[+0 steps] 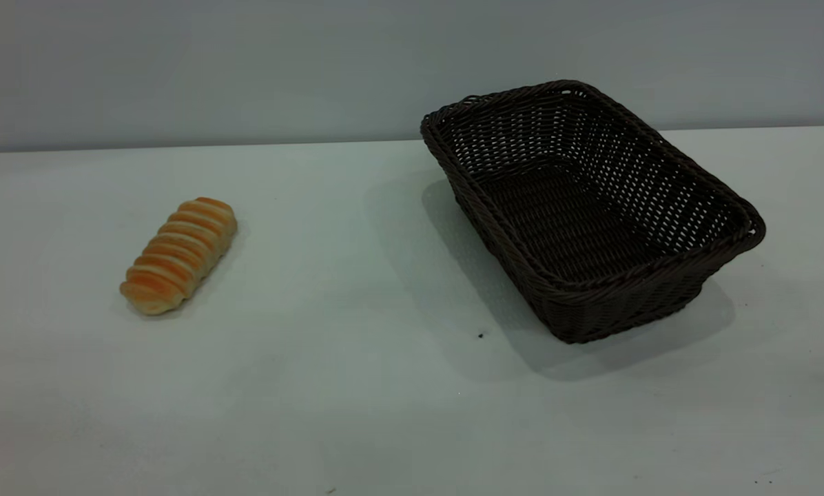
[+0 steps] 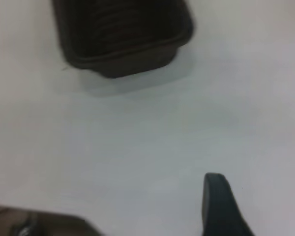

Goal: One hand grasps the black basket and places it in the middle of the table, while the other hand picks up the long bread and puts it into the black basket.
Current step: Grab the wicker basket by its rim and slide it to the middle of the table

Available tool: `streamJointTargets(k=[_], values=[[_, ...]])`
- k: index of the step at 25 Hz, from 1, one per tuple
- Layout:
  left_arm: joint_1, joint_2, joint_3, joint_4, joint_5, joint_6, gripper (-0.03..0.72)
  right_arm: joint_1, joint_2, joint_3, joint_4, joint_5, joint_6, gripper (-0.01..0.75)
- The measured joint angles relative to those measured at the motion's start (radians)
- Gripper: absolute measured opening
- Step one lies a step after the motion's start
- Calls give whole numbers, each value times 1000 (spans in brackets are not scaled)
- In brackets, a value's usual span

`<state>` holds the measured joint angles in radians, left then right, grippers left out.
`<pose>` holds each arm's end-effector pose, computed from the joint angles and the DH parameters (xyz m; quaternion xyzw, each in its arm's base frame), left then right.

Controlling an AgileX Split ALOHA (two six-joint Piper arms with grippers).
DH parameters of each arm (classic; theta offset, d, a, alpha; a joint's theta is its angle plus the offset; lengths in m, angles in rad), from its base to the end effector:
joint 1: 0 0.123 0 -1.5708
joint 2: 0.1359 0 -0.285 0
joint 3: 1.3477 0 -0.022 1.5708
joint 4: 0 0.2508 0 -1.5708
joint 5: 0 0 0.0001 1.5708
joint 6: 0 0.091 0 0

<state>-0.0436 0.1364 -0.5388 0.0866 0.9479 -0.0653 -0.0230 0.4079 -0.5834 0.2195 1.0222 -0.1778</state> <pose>0.0182 0.0056 0.2969 -0.0063 0.8484 0.0144 0.5291 0.0584 0.0156 0.2959 -0.0551 0.9118 0.0685 0.4011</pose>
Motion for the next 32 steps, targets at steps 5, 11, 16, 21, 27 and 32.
streamJointTargets(k=[5, 11, 16, 21, 27, 32], values=[[0, 193, -2, 47, -100, -91, 553, 0, 306, -45, 138, -114, -60, 417], [0, 317, -8, 113, -188, -181, 553, 0, 675, -51, 244, -319, -81, 417], [0, 329, -8, 114, -216, -200, 553, 6, 915, -54, 335, -427, -115, 417], [0, 329, -8, 114, -214, -208, 553, 125, 1085, -74, 404, -532, -135, 417], [0, 329, -8, 116, -207, -208, 553, 213, 1261, -174, 427, -614, -30, 417], [0, 329, -8, 116, -206, -209, 553, 213, 1366, -226, 459, -652, 95, 417]])
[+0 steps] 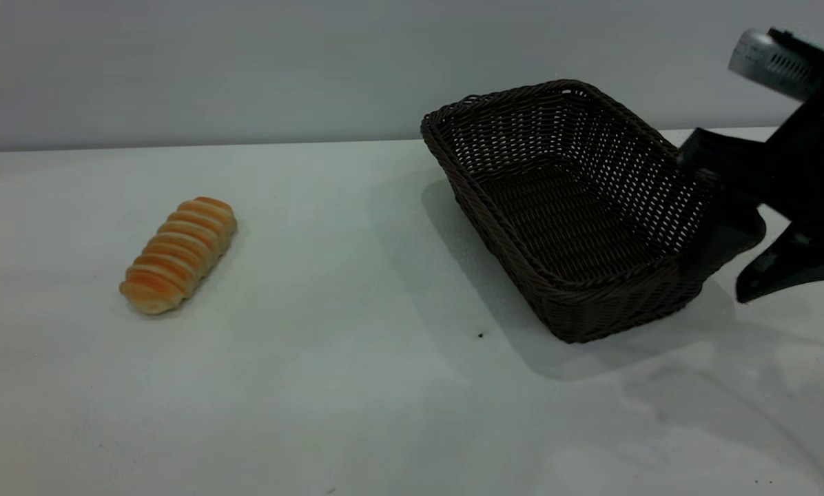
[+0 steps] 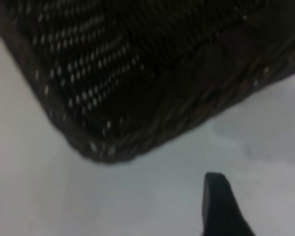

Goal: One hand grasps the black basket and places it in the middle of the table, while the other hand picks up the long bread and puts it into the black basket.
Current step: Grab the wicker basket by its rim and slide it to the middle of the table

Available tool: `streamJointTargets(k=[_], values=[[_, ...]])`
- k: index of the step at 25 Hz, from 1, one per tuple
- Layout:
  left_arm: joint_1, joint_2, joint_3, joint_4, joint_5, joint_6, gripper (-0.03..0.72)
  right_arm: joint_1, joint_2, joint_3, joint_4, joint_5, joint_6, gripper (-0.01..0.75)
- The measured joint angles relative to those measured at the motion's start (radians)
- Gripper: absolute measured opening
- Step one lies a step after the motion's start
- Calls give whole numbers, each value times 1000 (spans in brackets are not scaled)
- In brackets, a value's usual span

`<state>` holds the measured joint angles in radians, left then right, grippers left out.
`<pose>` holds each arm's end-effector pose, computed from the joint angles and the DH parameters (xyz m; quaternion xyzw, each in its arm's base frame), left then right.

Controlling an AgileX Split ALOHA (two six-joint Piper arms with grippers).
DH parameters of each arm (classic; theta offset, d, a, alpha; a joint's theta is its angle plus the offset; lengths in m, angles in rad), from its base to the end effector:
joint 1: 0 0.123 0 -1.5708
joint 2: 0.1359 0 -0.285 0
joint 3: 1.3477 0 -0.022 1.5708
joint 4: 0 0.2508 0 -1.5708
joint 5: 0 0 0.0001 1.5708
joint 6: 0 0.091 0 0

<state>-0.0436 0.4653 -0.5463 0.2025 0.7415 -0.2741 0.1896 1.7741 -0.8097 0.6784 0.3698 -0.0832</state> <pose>0.0852 0.0087 0.2997 -0.0679 0.8717 0.0191 0.4850 0.2972 0.0781 0.1313 0.1576 0.9610 0.1765 0.1428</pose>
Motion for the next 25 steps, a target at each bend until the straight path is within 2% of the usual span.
streamJointTargets(k=[12, 17, 23, 25], values=[[0, 0, 0, 0, 0, 0, 553, 0, 83, -20, 273, -171, 32, 415], [0, 0, 0, -1, 0, -1, 553, 1, 165, -27, 421, -281, 32, 381], [0, 0, 0, -1, 1, -2, 553, 1, 326, -161, 465, -319, 22, 347], [0, 0, 0, -1, 2, -2, 553, 1, 369, -207, 465, -301, 16, 305]])
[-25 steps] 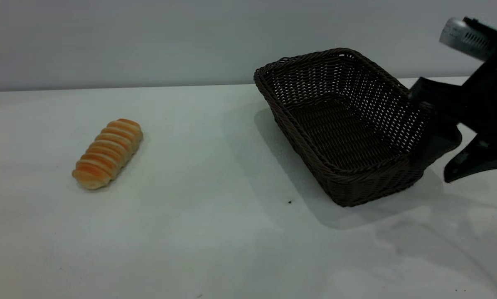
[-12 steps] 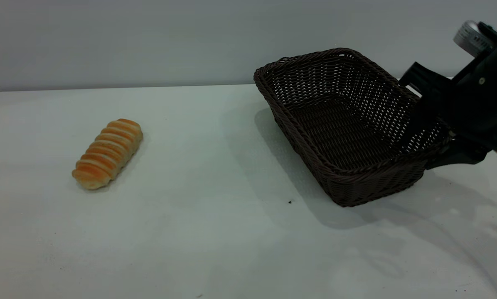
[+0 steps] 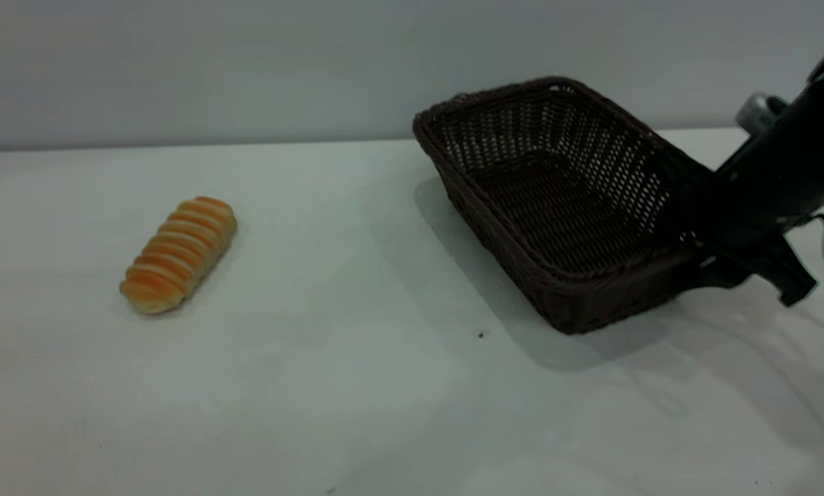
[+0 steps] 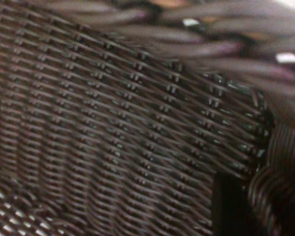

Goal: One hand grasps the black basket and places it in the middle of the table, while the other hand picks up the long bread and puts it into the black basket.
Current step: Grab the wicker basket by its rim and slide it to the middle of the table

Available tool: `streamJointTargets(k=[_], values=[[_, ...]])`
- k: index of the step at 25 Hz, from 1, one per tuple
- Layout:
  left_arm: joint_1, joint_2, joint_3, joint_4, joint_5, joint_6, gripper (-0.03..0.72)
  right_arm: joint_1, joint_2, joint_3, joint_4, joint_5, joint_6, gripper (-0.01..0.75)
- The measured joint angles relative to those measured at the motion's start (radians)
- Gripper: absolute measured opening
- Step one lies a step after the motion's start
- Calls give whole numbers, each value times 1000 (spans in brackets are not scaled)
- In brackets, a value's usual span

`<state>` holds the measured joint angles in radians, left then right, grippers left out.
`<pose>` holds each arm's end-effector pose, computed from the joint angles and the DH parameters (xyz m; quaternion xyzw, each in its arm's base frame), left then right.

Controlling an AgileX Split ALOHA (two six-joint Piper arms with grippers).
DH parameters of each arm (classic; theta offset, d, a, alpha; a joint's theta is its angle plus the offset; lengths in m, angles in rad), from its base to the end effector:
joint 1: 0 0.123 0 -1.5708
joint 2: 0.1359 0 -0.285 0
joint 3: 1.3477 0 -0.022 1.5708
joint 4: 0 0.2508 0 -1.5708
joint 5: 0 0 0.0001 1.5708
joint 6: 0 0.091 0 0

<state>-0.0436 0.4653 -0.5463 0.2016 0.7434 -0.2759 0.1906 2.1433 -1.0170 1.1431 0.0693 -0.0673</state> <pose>0.0851 0.0086 0.2995 -0.0690 0.8721 0.0184 0.4842 0.3674 0.0768 0.0548 0.4071 0.8783 0.1717 0.1825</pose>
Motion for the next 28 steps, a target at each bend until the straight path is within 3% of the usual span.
streamJointTargets(k=[2, 10, 19, 28], values=[[0, 0, 0, 0, 1, 0, 553, -1, 15, -20, 5, 28, 0, 257], [0, 0, 0, 0, 2, -1, 553, -1, -54, -25, -121, 132, -111, 256], [0, 0, 0, 0, 5, -1, 553, 14, -76, -124, -405, 491, -226, 254], [0, 0, 0, -1, 6, -1, 553, 64, 51, -245, -436, 563, -338, 253]])
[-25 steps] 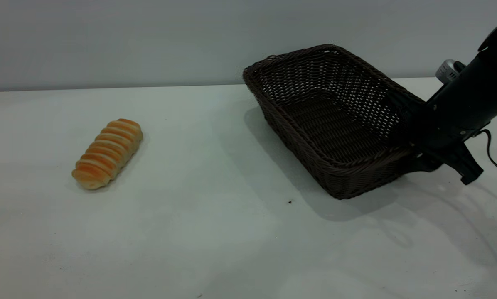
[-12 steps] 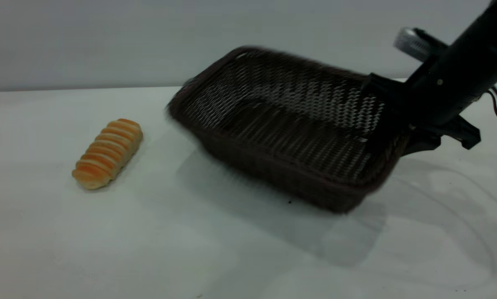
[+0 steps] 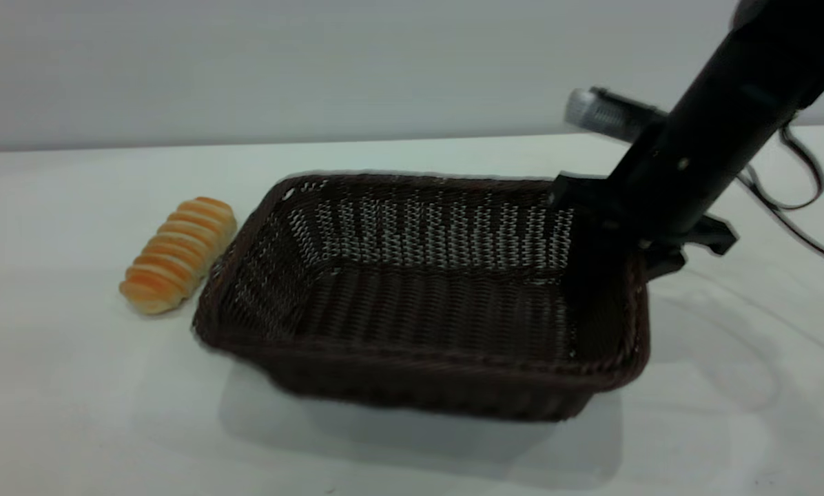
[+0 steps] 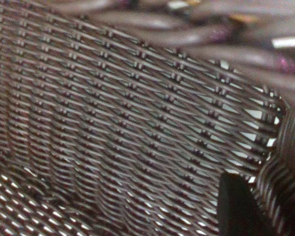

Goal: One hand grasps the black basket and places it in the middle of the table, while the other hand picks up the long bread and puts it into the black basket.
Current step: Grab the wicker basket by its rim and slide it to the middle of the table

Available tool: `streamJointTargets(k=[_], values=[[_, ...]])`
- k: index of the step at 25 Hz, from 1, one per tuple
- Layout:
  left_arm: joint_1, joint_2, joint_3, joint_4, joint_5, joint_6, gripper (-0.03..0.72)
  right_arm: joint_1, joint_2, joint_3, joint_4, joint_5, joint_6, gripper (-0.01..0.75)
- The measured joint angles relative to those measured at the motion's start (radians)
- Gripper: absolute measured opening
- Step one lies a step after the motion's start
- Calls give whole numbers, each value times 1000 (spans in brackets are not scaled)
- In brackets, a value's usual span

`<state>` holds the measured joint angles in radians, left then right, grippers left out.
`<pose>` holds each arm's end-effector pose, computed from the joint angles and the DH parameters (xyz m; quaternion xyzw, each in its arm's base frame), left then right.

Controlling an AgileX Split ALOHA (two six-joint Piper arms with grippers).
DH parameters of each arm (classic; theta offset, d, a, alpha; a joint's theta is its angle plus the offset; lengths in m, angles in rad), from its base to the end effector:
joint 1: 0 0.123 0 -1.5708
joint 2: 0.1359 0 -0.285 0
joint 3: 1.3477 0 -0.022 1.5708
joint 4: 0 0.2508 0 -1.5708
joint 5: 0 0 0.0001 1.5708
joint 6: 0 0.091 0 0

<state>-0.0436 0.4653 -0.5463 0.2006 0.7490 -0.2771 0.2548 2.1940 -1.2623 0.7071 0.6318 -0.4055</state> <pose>0.0848 0.0087 0.2991 -0.0701 0.8733 0.0181 0.4817 0.3757 0.1340 0.0748 -0.0489 0.9738 0.2135 0.0606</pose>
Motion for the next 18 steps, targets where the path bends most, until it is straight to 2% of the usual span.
streamJointTargets(k=[13, 16, 18], values=[[0, 0, 0, 0, 0, 0, 553, 8, 58, -98, -14, 56, -87, 260], [0, 0, 0, 0, 0, 1, 553, 3, 58, -105, -14, 75, -88, 335], [0, 0, 0, 0, 0, 1, 553, -10, 58, -117, -12, 96, -88, 411]])
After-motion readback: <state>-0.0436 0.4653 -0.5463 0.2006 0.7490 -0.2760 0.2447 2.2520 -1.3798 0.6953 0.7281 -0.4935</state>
